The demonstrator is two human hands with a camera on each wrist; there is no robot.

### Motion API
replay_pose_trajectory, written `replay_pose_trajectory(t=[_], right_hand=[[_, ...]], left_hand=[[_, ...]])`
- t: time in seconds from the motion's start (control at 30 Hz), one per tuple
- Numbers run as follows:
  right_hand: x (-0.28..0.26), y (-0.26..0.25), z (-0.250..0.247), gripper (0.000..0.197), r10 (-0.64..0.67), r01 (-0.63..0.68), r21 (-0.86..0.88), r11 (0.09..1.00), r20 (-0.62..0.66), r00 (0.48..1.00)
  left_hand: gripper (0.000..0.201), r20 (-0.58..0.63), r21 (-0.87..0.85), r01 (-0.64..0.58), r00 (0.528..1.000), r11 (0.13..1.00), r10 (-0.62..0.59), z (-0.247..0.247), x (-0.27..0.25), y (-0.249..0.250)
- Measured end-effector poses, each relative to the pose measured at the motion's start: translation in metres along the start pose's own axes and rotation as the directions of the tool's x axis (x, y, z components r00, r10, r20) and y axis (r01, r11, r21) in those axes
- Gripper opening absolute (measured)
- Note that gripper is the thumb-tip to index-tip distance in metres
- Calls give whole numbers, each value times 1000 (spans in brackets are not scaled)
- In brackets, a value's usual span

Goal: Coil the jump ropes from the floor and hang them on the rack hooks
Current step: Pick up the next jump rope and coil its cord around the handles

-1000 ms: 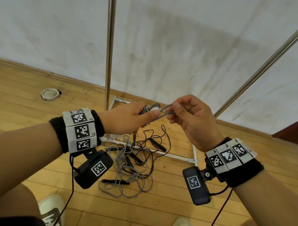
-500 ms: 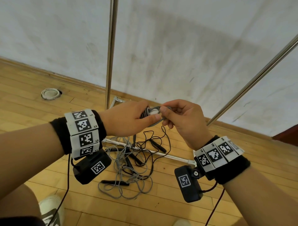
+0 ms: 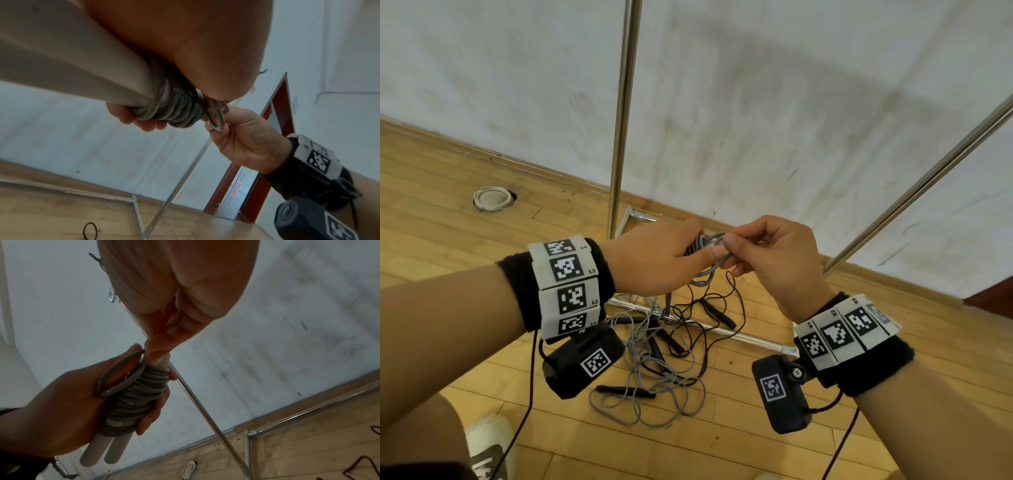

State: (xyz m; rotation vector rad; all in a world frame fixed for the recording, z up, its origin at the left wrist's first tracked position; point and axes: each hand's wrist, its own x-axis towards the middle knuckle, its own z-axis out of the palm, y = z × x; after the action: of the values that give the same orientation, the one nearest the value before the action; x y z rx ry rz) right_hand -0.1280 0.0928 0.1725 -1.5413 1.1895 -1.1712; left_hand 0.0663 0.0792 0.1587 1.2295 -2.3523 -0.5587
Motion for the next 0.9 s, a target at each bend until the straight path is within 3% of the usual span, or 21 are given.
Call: replay_pose_trajectory(t=[0.27,0.37,0.5,0.57,0.67,0.77,0.9], right_hand=[[-3,0,-1,16,26,-11,-150,989,95,995],[-4,-1,-1,15,29,-13,-217,976,74,997],[-4,-4,-4,9,36,-17,-282,959,62,997],[-4,-4,-4,6,29,-13,-213,977,72,997],[-3,-2,-10,20,52,-42,-65,997,160,986],[-5,1,-14,28,41,-46,14,999,240,970],[-4,6,-15,27,11,-30,75,997,236,972]], left_hand=[[36,-81,297,-192,971,935,226,4,-3,-1],[40,-70,323,-204,969,924,239,5,-2,-1],[28,-16,143,-142,989,980,146,7,0,3],[25,10,18,-73,997,997,73,7,1,4],[25,25,-80,-11,1000,997,13,4,2,2],[25,71,-157,11,997,988,0,3,0,2],[29,120,-221,26,993,975,0,3,-3,5]])
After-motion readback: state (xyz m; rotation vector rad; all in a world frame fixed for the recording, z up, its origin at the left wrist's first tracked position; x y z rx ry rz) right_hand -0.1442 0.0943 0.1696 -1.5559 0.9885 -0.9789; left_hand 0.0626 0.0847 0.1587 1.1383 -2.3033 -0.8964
